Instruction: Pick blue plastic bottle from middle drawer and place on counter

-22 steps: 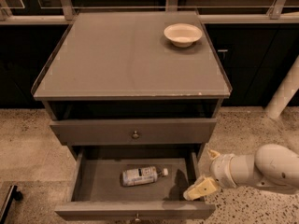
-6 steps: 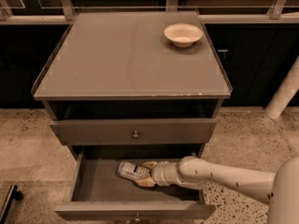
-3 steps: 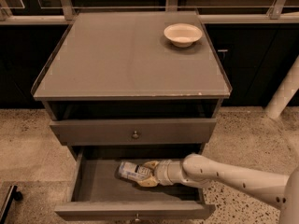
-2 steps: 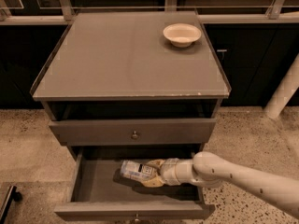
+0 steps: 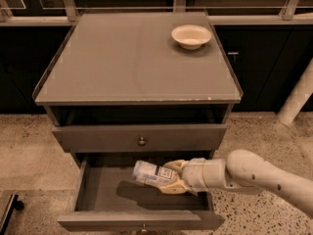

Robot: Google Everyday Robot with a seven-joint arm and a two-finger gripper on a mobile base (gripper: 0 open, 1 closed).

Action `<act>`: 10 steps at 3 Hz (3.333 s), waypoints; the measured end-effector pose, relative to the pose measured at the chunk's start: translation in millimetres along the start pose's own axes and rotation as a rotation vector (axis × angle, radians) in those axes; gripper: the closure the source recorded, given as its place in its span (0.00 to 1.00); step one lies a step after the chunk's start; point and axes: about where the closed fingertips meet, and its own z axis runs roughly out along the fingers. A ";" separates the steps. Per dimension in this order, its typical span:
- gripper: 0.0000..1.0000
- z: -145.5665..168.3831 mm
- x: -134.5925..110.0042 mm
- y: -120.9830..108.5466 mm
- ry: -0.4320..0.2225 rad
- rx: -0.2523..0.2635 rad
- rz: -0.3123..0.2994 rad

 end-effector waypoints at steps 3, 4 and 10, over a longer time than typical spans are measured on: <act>1.00 -32.8 -76.8 27.2 0.126 -0.070 -0.135; 1.00 -60.8 -132.5 43.2 0.196 -0.096 -0.256; 1.00 -148.3 -274.8 -9.7 0.221 -0.062 -0.577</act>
Offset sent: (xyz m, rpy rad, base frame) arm -0.0054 0.0185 0.0914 -0.1666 0.0148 0.1451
